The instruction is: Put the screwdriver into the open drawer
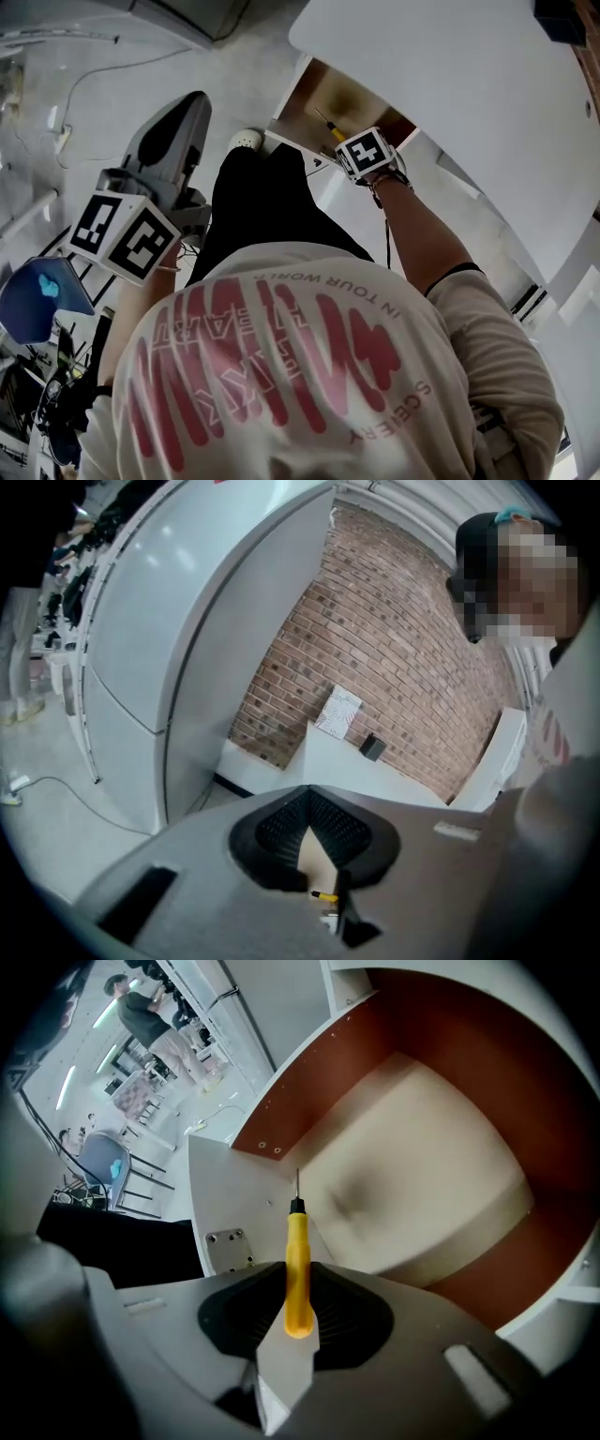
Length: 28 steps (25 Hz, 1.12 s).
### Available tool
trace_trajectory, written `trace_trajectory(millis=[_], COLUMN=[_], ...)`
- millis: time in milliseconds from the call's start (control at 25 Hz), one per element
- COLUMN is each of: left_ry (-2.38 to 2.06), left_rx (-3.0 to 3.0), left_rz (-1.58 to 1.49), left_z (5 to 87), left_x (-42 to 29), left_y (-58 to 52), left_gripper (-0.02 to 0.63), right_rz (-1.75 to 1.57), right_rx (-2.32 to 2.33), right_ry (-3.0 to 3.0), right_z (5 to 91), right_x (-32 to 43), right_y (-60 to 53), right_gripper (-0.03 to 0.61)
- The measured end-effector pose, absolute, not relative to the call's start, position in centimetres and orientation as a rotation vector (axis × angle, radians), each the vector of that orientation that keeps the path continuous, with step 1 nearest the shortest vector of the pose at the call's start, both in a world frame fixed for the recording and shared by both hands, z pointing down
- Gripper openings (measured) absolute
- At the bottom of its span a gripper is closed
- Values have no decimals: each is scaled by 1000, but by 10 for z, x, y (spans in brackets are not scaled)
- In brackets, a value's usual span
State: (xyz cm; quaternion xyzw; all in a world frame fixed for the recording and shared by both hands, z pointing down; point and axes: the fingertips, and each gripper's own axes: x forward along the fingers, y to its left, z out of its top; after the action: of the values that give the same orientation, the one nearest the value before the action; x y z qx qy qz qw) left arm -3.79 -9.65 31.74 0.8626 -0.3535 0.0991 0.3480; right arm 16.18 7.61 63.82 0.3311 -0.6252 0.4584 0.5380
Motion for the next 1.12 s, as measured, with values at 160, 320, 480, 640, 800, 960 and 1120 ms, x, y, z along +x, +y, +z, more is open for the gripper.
trace_trajectory(millis=[160, 320, 480, 640, 800, 960, 1120], left_ry=[-982, -1026, -1055, -1065, -1068, -1060, -1080], left_rx=[2208, 2188, 2178, 2158, 2138, 2136, 2129], left_rz=[252, 256, 263, 272, 260, 264, 267], left_z=[320, 320, 325, 328, 334, 338, 340], left_x=[-50, -59, -62, -65, -67, -66, -72], left_y=[-96, -96, -98, -98, -97, -95, -96], left_gripper=[4, 5, 4, 4, 4, 5, 4], right_rz=[1052, 1048, 1069, 1068, 1035, 972, 955], right_rx=[726, 674, 668, 645, 621, 606, 605], right_ry=[-1463, -1467, -1446, -1434, -1449, -1424, -1418], right_z=[649, 659, 670, 674, 676, 679, 683], right_x=[166, 161, 166, 165, 158, 161, 162], right_y=[78, 78, 78, 76, 68, 64, 61], right_gripper=[98, 98, 98, 98, 98, 100, 103])
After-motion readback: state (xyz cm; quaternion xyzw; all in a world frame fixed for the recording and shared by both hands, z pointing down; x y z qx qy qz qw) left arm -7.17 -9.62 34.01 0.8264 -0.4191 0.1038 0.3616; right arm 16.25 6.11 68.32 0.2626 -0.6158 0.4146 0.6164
